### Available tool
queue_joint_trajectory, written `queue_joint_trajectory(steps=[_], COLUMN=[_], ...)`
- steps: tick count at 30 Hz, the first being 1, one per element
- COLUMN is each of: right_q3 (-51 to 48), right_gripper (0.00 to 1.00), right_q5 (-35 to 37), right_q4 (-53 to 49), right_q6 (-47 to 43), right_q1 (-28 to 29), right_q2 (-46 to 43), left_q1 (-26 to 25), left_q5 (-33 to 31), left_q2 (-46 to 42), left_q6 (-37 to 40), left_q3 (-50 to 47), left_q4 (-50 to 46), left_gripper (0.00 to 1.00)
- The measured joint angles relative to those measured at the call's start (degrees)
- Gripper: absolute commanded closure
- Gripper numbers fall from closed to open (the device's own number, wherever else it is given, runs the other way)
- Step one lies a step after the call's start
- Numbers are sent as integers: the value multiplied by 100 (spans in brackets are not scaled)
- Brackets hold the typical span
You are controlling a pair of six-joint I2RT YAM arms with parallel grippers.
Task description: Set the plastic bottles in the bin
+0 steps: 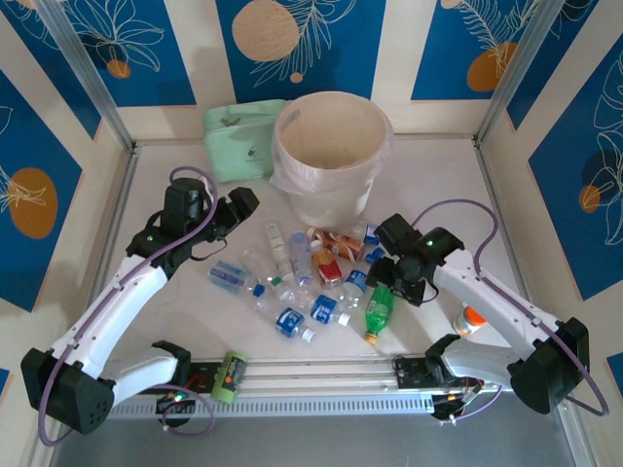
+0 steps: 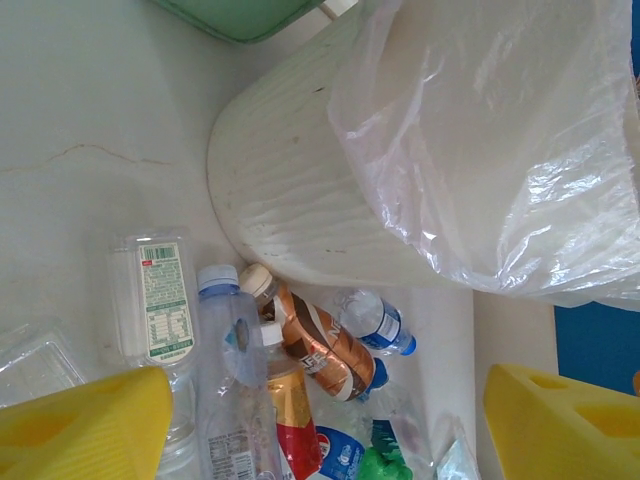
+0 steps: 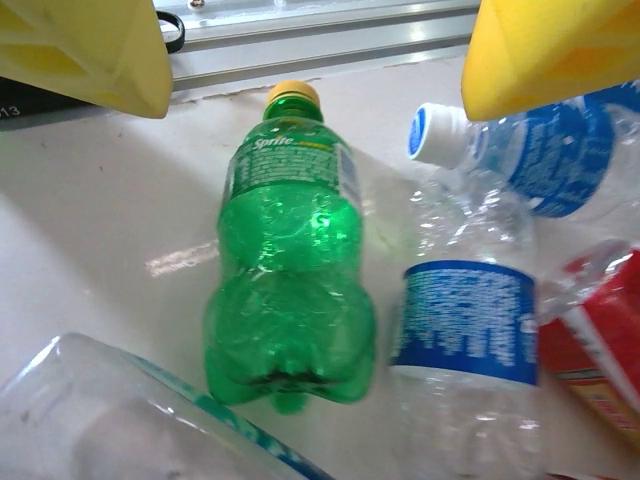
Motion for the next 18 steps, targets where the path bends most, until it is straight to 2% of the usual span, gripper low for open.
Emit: queue_joint_trajectory(steps=[8, 18], right_q3=[-592, -654], right_gripper=[24, 25], right_q5=[-50, -68], right_q4=[428, 868], right_q6=[420, 481], right_q1=[63, 101], right_q2=[332, 944], left_q1=[0, 0], left_q5=[83, 129], left_q2=[-72, -153], left_q6=[0, -2], left_q3=[-81, -118], left_q4=[109, 212], left_gripper=[20, 22])
